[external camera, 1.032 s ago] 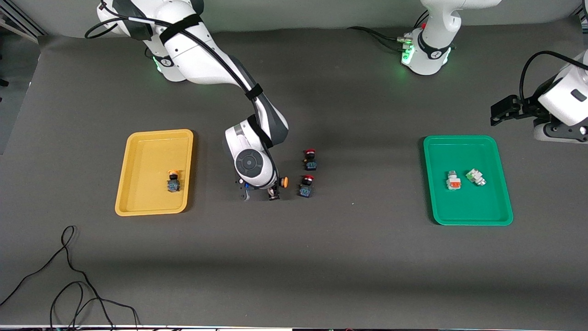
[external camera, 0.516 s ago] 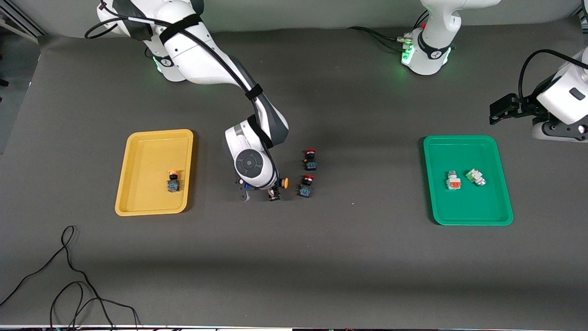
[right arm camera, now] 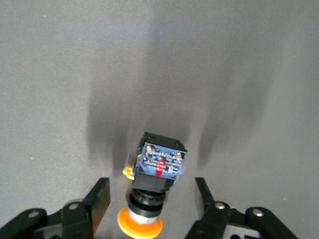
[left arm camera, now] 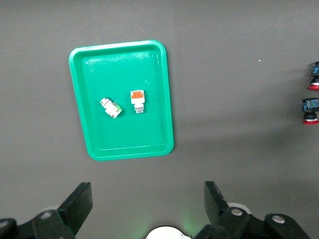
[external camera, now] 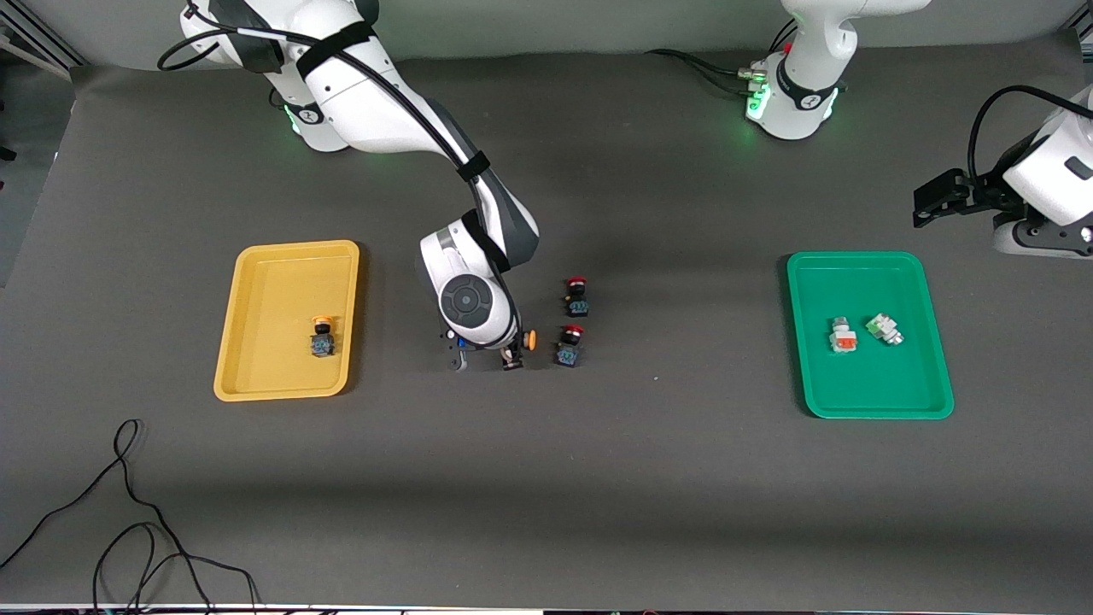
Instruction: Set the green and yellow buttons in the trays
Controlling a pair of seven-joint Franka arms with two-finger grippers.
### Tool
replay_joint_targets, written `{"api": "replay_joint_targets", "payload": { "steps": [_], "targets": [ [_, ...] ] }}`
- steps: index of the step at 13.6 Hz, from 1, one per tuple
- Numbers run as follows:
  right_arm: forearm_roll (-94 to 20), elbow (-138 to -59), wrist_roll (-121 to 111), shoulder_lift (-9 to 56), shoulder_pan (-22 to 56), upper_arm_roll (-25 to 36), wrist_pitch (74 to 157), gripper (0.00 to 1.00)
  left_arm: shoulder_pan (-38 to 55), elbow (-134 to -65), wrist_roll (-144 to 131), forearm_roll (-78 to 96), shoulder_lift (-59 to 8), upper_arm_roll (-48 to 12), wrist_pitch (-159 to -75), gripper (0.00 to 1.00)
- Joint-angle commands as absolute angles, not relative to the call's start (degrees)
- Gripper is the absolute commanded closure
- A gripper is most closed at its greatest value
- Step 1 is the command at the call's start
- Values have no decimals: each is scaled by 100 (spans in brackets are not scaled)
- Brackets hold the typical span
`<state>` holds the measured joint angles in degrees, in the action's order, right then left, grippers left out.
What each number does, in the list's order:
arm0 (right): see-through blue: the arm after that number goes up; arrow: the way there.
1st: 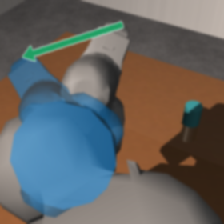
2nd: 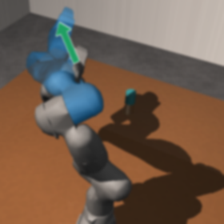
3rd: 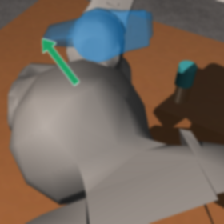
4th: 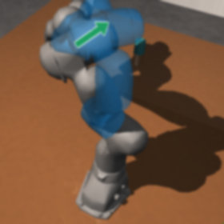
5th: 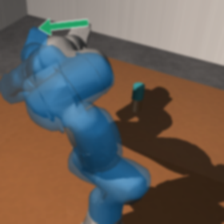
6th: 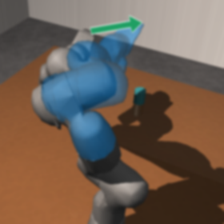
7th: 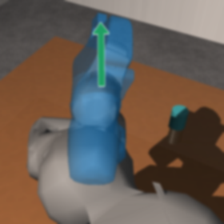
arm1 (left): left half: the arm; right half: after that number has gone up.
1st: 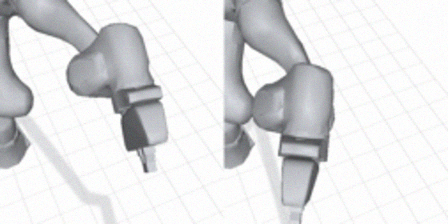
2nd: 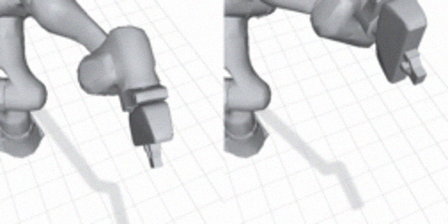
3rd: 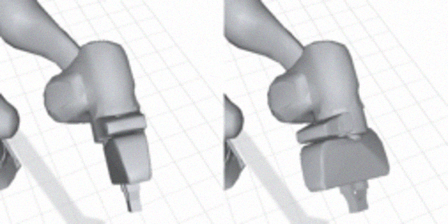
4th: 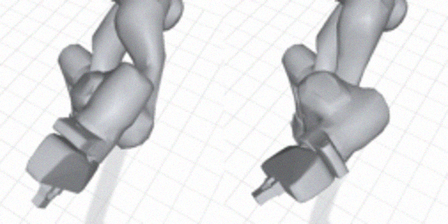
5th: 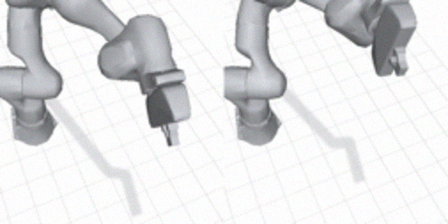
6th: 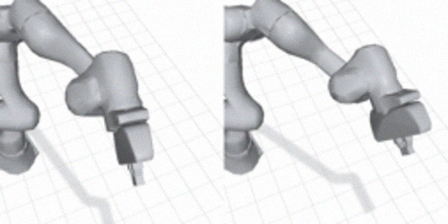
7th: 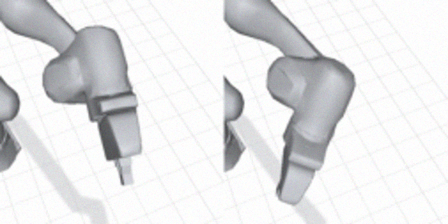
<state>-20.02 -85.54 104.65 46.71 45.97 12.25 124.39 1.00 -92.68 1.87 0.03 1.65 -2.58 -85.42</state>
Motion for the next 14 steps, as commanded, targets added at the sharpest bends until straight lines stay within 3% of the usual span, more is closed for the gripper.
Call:
{"api": "replay_joint_targets", "payload": {
  "steps": [1,4,5,6,7,11,14],
  "targets": [
    [-2083,-8569,10600,4702,4658,1266,12349,23,18,-9316,202,62,360,-290,-8455,0],
    [-2048,-8578,10591,4720,4676,1257,12375,24,9,-9343,211,53,360,-290,-8481,0],
    [-2022,-8578,10582,4755,4676,1257,12392,36,9,-9317,202,53,360,-299,-8464,0],
    [-2004,-8578,10565,4772,4676,1257,12410,78,17,-9316,202,53,378,-299,-8455,0],
    [-2004,-8569,10582,4772,4676,1248,12506,100,35,-9316,176,53,369,-308,-8455,0],
    [-1969,-8526,10416,4659,4658,1266,12463,100,44,-9316,132,53,378,-334,-8446,0],
    [-1679,-8517,9444,4229,4527,1309,11675,100,44,-9308,141,53,387,-334,-8411,0]
  ]
}}
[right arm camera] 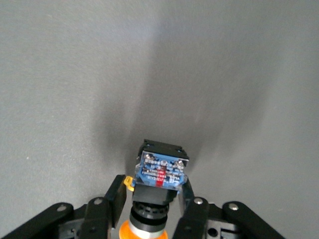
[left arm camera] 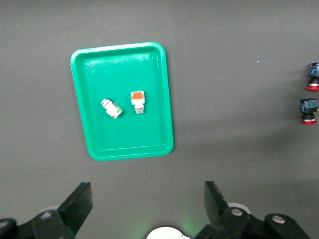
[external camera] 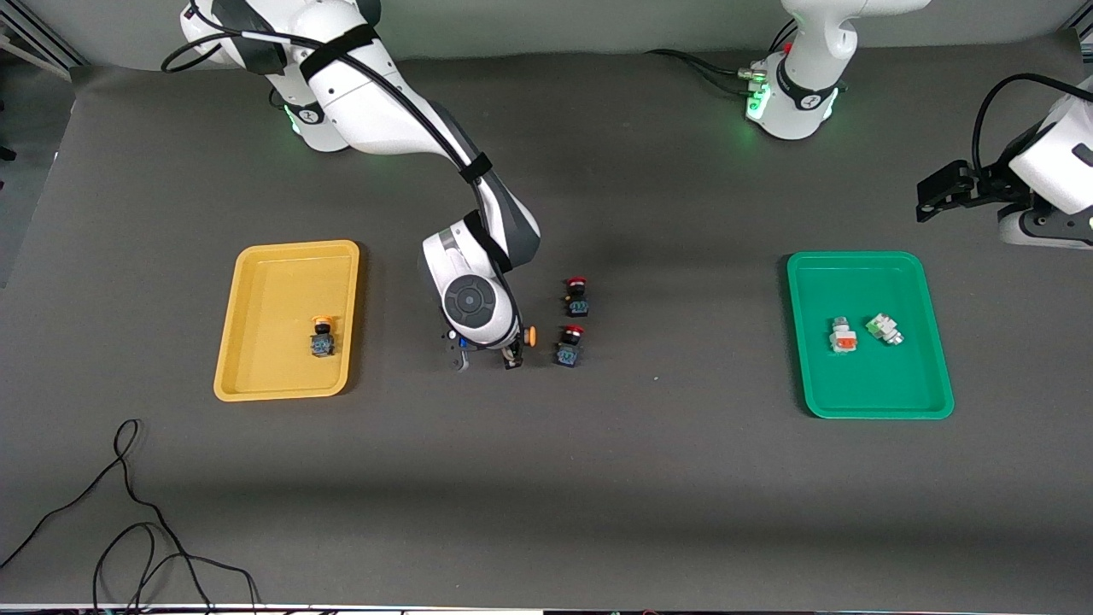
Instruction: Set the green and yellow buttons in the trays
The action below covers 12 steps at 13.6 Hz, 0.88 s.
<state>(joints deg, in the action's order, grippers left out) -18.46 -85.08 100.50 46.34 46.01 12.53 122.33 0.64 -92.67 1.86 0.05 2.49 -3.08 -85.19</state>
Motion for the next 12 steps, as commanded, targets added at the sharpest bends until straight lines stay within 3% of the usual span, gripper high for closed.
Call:
{"api": "replay_joint_targets", "payload": {
  "steps": [1,5,9,12],
  "targets": [
    [-1670,-8525,9057,4045,4439,1362,11350,100,44,-9308,141,53,387,-334,-8402,0],
    [-1496,-8534,7098,3438,4350,1757,9768,100,44,-9308,141,53,387,-334,-8394,0],
    [-967,-8665,5322,2884,4324,2046,8878,100,44,-9308,149,53,378,-334,-8402,1],
    [-958,-8920,3548,2480,4350,2661,8640,100,44,-9308,141,61,378,-334,-8402,14]
  ]
}}
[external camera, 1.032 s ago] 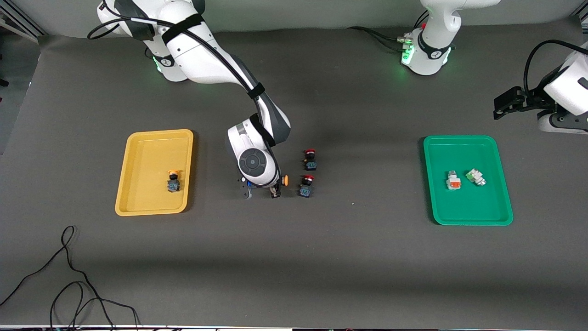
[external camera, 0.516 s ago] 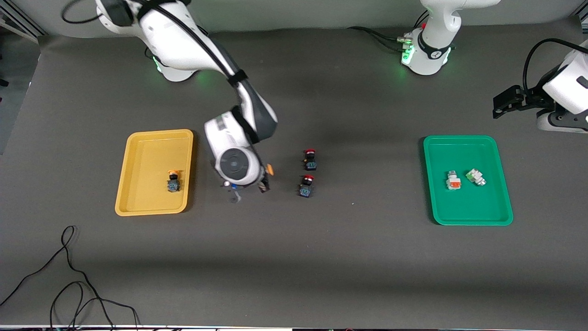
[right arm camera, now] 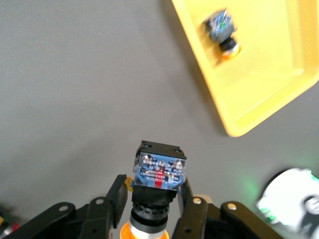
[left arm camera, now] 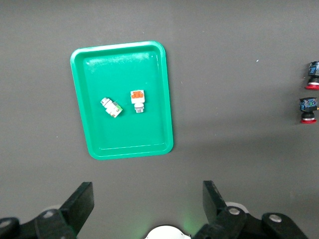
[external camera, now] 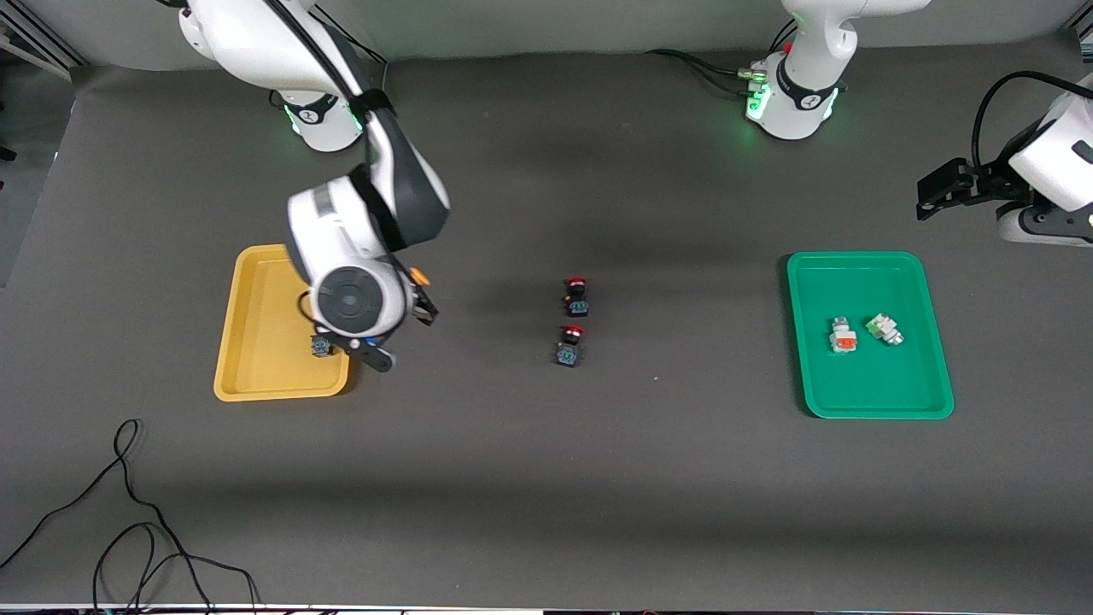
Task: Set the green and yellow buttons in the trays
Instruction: 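Carry the blue button over the yellow tray with the right gripper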
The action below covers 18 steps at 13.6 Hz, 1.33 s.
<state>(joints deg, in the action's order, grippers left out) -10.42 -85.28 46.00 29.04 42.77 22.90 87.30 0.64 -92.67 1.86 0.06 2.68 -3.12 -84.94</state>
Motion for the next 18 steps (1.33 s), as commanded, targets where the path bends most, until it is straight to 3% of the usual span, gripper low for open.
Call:
{"api": "replay_joint_targets", "payload": {
  "steps": [1,3,5,6,7,8,13,18],
  "targets": [
    [-915,-9078,2994,2357,4368,2872,8631,100,44,-9308,132,62,378,-334,-8411,23],
    [-276,-9298,1877,2172,4377,3032,8640,100,44,-9308,123,62,378,-334,-8402,38],
    [26,-9430,1303,2075,4342,3224,8736,100,44,-9308,114,53,378,-334,-8402,41],
    [26,-9552,1014,2048,4342,3408,8893,100,44,-9308,123,61,378,-334,-8402,27],
    [26,-9780,637,2004,4342,3610,9182,100,53,-9308,123,62,378,-334,-8402,5],
    [18,-10078,337,1917,4342,3812,9567,100,53,-9308,123,62,378,-334,-8402,1],
    [-17,-12152,-447,1512,4333,4385,12001,100,53,-9308,123,53,369,-334,-8402,1],
    [-70,-12964,-710,1757,4280,4421,13578,100,53,-9308,123,53,369,-334,-8402,1]
  ]
}}
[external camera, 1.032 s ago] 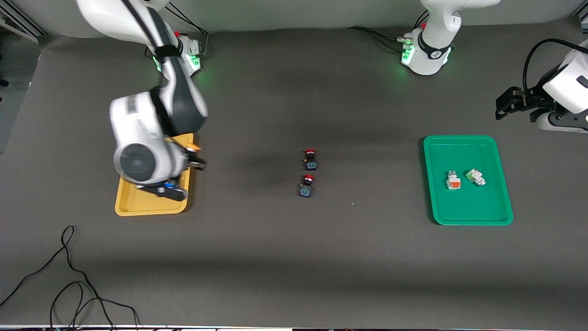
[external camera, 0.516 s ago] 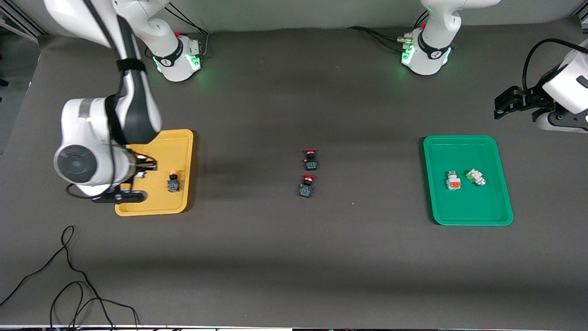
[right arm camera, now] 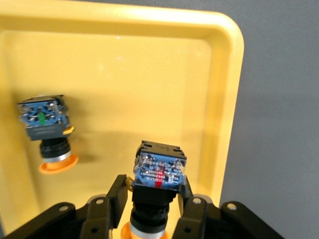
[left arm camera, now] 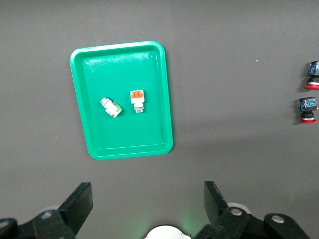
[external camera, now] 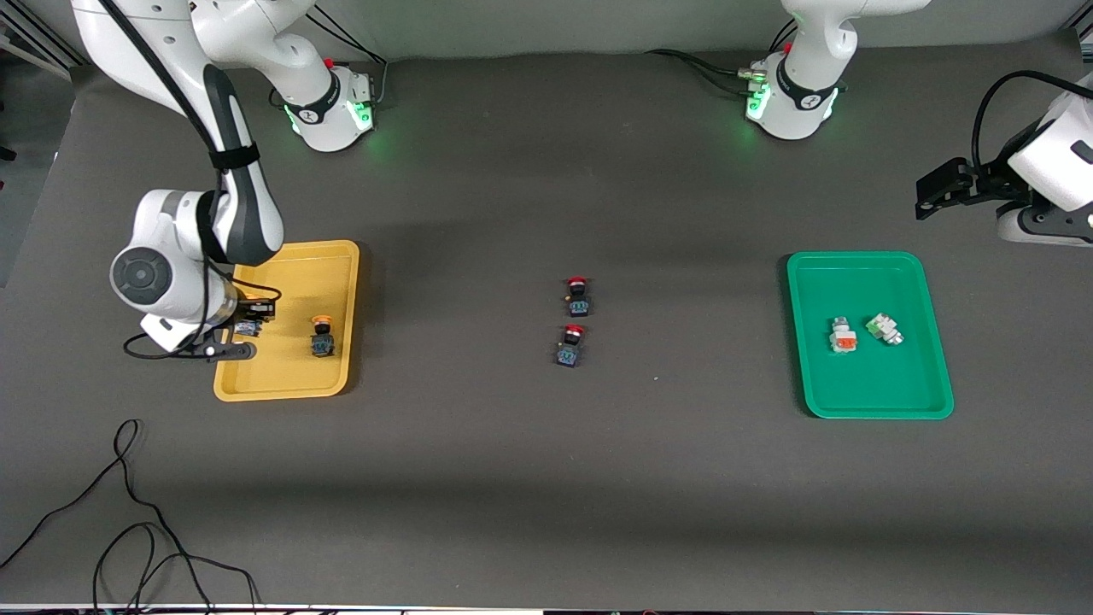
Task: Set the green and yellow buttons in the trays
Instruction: 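Lower the blue button into the yellow tray and open the right gripper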
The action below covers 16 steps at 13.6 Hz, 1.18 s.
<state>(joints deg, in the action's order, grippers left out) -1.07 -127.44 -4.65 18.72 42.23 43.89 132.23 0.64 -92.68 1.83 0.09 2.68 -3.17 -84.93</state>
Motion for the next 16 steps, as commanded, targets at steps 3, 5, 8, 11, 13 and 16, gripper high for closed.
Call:
{"api": "replay_joint_targets", "payload": {
  "steps": [3,5,8,11,13,16],
  "targets": [
    [-219,-12929,-1447,1819,4236,4430,13641,100,53,-9308,123,53,369,-334,-8402,1],
    [-316,-12911,-1993,1872,4114,4421,13798,100,53,-9308,114,53,369,-334,-8402,1],
    [-1034,-12902,-2433,2135,4113,4403,14097,100,62,-9308,97,26,378,-343,-8394,1],
    [-1520,-12850,-2479,2241,4157,4359,14054,1,53,-9308,88,26,378,-343,-8402,1],
    [-1521,-12771,-2479,2171,4140,4368,13801,0,61,-9308,88,26,378,-343,-8402,1],
    [-1521,-12683,-2496,2136,4131,4368,13588,0,53,-9308,88,26,378,-343,-8402,1]
  ]
}}
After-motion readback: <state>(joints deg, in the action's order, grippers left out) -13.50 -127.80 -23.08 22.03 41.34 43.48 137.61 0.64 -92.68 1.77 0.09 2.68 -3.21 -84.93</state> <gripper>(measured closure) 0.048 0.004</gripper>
